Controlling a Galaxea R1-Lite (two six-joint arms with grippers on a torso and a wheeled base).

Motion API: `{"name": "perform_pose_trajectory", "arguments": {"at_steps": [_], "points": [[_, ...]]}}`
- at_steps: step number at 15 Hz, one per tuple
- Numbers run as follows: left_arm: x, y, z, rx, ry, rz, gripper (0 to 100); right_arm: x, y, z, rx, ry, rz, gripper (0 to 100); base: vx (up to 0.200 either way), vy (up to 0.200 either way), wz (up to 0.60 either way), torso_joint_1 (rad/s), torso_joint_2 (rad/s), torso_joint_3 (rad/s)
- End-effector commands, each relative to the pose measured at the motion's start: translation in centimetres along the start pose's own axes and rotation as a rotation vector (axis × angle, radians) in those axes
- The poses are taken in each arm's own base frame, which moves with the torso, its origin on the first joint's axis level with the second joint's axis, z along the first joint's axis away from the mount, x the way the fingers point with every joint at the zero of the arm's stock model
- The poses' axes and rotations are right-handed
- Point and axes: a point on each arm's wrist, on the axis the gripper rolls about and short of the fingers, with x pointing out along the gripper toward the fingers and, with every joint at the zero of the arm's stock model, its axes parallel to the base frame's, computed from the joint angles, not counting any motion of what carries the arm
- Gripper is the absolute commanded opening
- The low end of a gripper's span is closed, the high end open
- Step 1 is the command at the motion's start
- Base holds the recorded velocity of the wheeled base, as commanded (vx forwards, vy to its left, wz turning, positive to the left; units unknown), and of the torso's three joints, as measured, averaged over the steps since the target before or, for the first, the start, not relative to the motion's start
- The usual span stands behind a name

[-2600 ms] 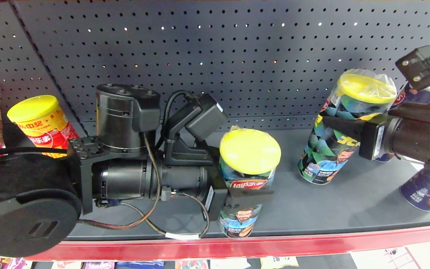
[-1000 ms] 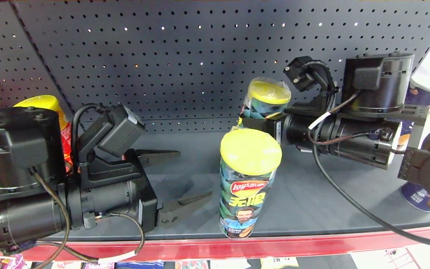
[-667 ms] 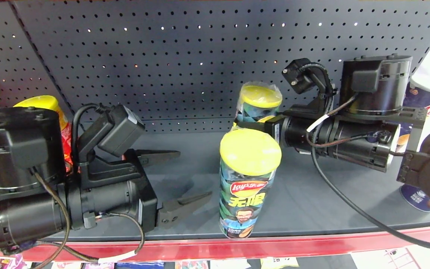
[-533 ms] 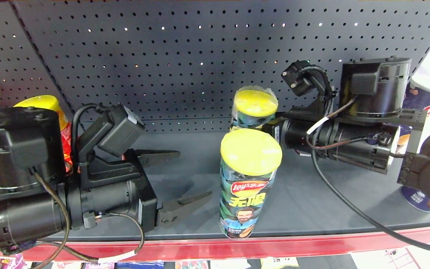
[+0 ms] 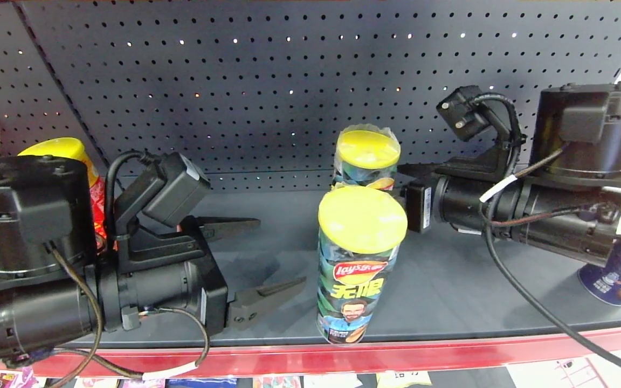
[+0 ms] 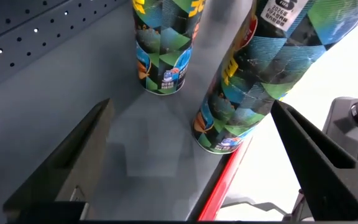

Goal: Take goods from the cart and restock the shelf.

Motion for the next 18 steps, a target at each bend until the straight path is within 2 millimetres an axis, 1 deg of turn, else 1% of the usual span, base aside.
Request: {"name": "perform_pose_trajectory", "arguments": {"at_steps": [1, 3, 8, 10, 11, 13, 14, 15, 18], "points": [[0.1, 0.0, 0.0, 0.000, 0.001, 0.000, 100, -2.1, 0.0, -0.1, 0.002, -0.012, 0.005, 100, 0.000, 0.000, 0.00, 0.000, 0.00, 0.000], [0.1, 0.0, 0.0, 0.000, 0.001, 0.000, 100, -2.9, -0.5, -0.7, 0.008, -0.002, -0.010, 100, 0.000, 0.000, 0.00, 0.000, 0.00, 0.000], [0.1, 0.0, -0.2, -0.002, 0.007, 0.000, 100, -4.7, -0.9, -1.2, 0.012, -0.006, -0.029, 100, 0.000, 0.000, 0.00, 0.000, 0.00, 0.000], [0.0, 0.0, -0.7, -0.009, 0.025, 0.001, 100, -5.4, -1.0, -1.6, 0.013, -0.002, -0.040, 100, 0.000, 0.000, 0.00, 0.000, 0.00, 0.000], [-0.1, 0.3, -1.3, -0.017, 0.043, 0.021, 100, -5.9, -1.5, -1.9, 0.013, 0.001, -0.066, 100, 0.000, 0.000, 0.00, 0.000, 0.00, 0.000], [-0.2, 0.5, -1.6, -0.022, 0.064, 0.065, 100, -7.0, -1.7, -2.2, 0.010, -0.001, -0.110, 100, 0.000, 0.000, 0.00, 0.000, 0.00, 0.000], [-0.2, 0.8, -2.2, -0.030, 0.091, 0.129, 100, -8.0, -1.7, -2.7, 0.006, -0.001, -0.136, 100, 0.000, 0.000, 0.00, 0.000, 0.00, 0.000], [-0.2, 0.9, -2.7, -0.035, 0.109, 0.150, 100, -8.7, -1.7, -3.0, 0.001, -0.003, -0.139, 100, 0.000, 0.000, 0.00, 0.000, 0.00, 0.000], [0.1, 0.9, -3.6, -0.040, 0.146, 0.145, 100, -11.6, -1.4, -5.4, -0.023, 0.019, -0.127, 100, 0.000, 0.000, 0.00, 0.000, 0.00, 0.000]]}}
